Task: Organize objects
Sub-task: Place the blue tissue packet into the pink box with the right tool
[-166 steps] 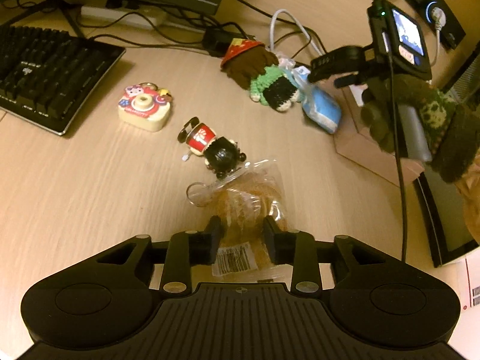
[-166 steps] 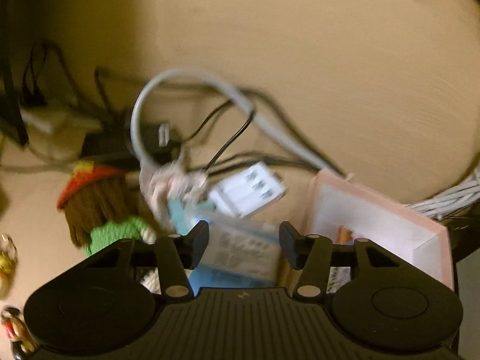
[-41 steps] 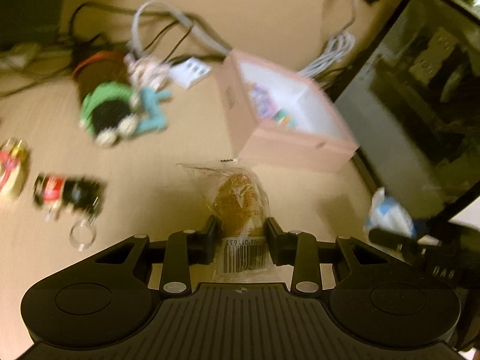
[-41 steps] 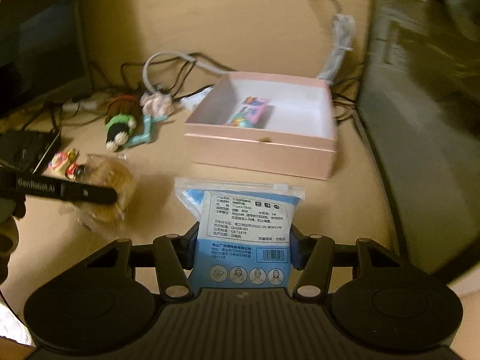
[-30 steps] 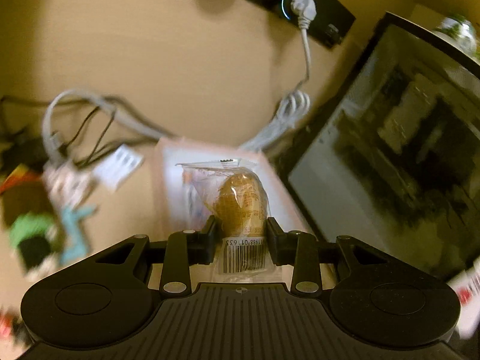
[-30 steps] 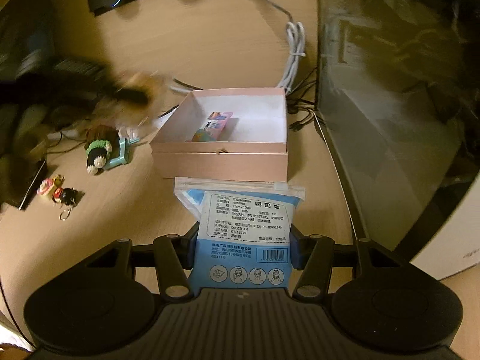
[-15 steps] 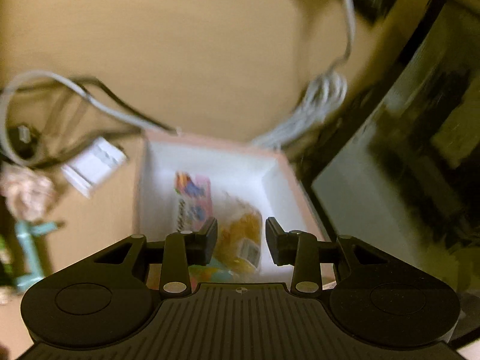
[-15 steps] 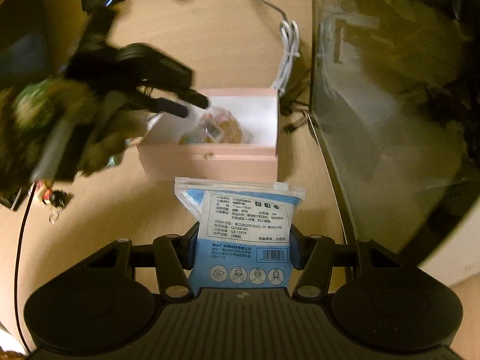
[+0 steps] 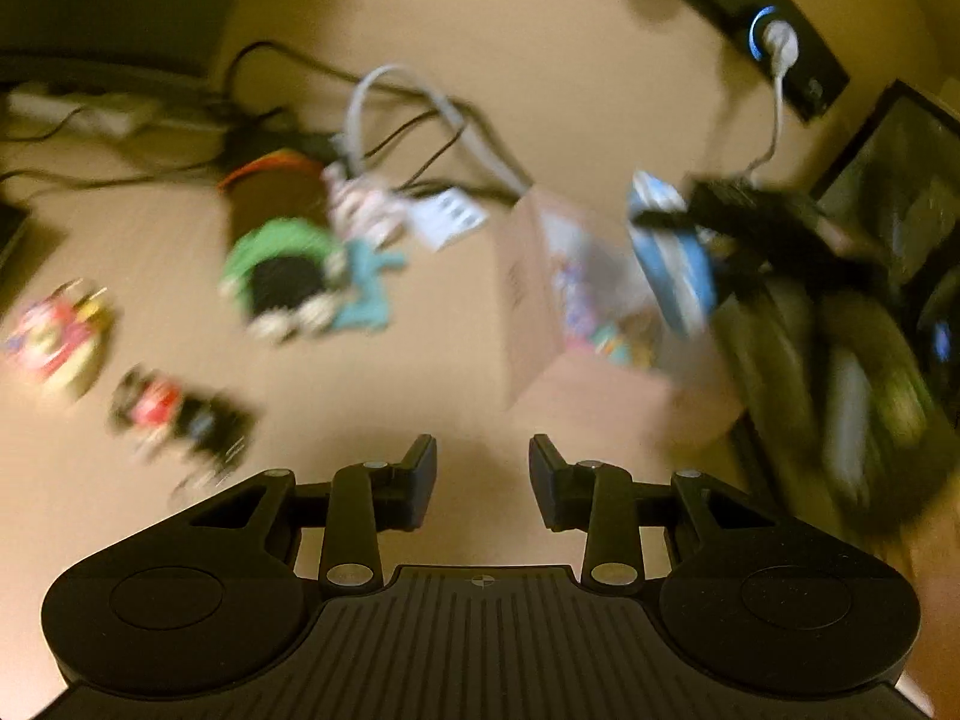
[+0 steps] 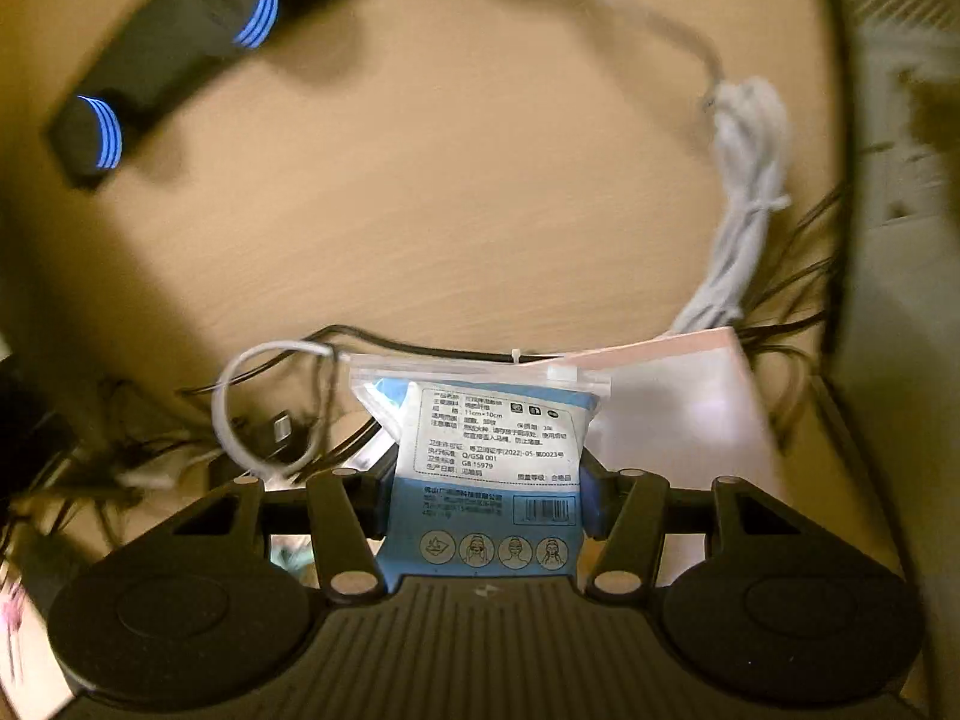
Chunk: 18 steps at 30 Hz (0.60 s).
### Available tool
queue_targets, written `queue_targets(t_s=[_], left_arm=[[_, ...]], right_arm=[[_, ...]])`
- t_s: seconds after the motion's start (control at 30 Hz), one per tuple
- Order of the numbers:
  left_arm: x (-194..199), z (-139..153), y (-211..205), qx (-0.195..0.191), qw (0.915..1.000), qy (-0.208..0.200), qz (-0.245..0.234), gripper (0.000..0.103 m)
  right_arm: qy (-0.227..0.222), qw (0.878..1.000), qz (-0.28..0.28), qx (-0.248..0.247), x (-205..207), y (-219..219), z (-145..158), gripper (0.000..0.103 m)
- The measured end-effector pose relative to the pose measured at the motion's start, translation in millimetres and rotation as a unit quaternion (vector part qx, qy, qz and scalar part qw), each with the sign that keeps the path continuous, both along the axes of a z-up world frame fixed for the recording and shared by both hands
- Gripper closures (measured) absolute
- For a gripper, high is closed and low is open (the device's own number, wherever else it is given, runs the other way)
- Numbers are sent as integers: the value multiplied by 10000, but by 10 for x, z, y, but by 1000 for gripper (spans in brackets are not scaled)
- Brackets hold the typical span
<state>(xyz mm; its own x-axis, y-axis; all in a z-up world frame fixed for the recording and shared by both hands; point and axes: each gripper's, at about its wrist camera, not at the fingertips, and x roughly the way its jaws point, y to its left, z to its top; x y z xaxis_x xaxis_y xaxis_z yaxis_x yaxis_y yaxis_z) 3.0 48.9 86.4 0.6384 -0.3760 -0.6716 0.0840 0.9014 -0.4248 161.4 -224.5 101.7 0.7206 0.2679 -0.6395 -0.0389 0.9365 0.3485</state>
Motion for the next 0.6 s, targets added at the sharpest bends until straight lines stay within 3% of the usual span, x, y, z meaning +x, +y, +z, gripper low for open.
queue_targets(t_s=[0.13, 0.23, 0.3, 0.43, 0.6], left_arm=[[-306, -94, 306, 473, 9984, 52, 296, 66], [-401, -149, 588, 432, 9970, 166, 626, 66], [-376, -135, 731, 366, 9961, 182, 780, 66], [-149, -67, 860, 290, 9951, 98, 943, 66], [83, -26, 864, 135, 9951, -10, 975, 66]], right_arm=[[375, 9989, -79, -256, 415, 235, -357, 48], [770, 9970, -32, -93, 530, 331, -550, 43], [739, 9972, -71, -101, 471, 358, -531, 40], [242, 9987, -11, -448, 162, 389, -264, 37], [-697, 9788, 649, -1811, -108, 833, 157, 37]])
